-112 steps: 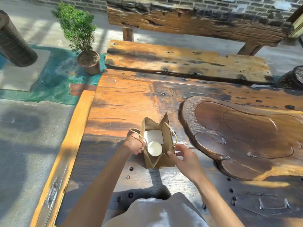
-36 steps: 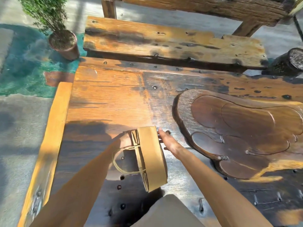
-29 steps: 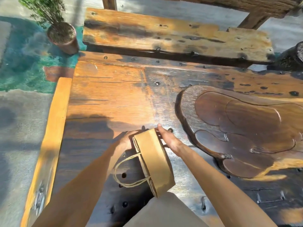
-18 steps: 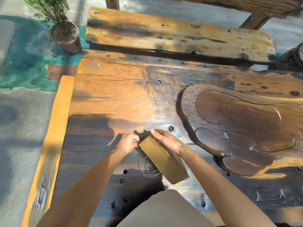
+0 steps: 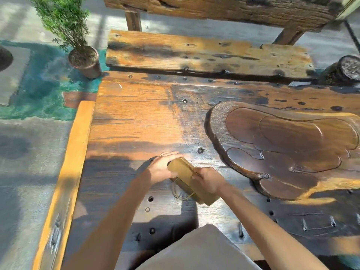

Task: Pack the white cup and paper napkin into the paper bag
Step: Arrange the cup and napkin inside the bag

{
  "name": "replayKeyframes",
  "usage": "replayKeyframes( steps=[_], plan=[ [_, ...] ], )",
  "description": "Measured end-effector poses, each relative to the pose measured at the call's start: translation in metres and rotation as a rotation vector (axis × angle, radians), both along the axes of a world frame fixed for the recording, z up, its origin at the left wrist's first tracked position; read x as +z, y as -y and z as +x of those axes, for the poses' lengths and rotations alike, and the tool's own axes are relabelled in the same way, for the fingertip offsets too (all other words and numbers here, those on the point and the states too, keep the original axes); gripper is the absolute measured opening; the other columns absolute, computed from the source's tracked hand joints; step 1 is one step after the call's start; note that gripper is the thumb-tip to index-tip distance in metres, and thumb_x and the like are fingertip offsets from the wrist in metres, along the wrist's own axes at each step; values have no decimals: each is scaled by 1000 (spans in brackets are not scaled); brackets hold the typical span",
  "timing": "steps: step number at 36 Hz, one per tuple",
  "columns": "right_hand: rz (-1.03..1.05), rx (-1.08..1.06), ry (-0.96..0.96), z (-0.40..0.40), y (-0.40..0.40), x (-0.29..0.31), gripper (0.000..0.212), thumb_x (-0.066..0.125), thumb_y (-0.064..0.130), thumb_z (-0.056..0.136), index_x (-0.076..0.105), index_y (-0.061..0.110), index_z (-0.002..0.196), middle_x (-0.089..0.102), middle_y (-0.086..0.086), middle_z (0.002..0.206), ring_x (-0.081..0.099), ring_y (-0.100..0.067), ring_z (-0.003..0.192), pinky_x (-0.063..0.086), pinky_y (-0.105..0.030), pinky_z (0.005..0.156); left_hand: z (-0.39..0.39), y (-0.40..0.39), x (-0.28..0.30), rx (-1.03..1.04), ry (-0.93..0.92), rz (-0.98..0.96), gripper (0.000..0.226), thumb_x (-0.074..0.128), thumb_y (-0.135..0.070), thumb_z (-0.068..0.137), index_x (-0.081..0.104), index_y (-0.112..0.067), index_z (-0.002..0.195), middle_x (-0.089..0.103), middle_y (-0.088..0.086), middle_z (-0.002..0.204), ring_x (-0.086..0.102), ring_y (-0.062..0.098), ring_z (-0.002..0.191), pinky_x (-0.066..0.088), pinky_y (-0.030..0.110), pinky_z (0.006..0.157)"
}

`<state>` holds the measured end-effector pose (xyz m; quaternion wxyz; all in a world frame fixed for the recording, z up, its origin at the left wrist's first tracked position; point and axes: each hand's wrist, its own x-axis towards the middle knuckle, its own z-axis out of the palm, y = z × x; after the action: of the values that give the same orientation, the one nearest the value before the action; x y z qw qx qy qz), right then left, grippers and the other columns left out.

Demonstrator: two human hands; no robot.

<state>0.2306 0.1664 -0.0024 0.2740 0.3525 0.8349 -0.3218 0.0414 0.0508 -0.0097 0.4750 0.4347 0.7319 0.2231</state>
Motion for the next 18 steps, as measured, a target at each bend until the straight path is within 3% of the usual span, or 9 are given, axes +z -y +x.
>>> replayKeyframes(
  steps=[3,6,9,12,14,18],
  plan=[
    [28,80,42,-6,-5,-4,36,40,42,98,57,31,129,68,-12,108,65,-31,102,52,-38,92,2,3,-3,-60,-262,49,45,70,-39,81,62,-37,125,43,-10,150,28,13,143,22,42,119],
    [36,144,76,-11,-4,-4,47,33,52,94,42,48,140,66,-9,123,60,-30,115,49,-41,101,6,11,-10,-121,-328,46,34,66,-39,85,68,-32,119,49,-5,147,34,16,142,24,40,118],
    [50,200,38,-21,3,3,44,39,53,97,45,45,140,65,-10,119,61,-32,112,51,-43,96,17,24,-3,-149,-297,-21,40,50,-56,90,64,-37,122,65,-10,128,54,14,124,41,40,107],
    [76,240,79,-30,13,6,55,37,69,94,62,28,121,61,-4,94,63,-28,102,51,-38,88,32,32,10,-112,-299,-27,68,28,-76,79,68,-34,116,73,-8,108,65,17,104,52,45,92],
    [90,247,105,-33,17,6,62,36,73,92,65,21,106,55,-1,89,60,-25,96,49,-38,86,37,32,12,-81,-337,-12,63,34,-71,82,71,-29,112,75,-6,105,68,17,101,55,40,89],
    [134,254,90,-29,12,1,54,39,66,94,65,19,103,57,-2,96,60,-25,101,47,-37,87,33,36,8,-129,-464,-22,34,47,-45,96,67,-31,120,71,-8,117,66,13,107,52,25,80]
  ],
)
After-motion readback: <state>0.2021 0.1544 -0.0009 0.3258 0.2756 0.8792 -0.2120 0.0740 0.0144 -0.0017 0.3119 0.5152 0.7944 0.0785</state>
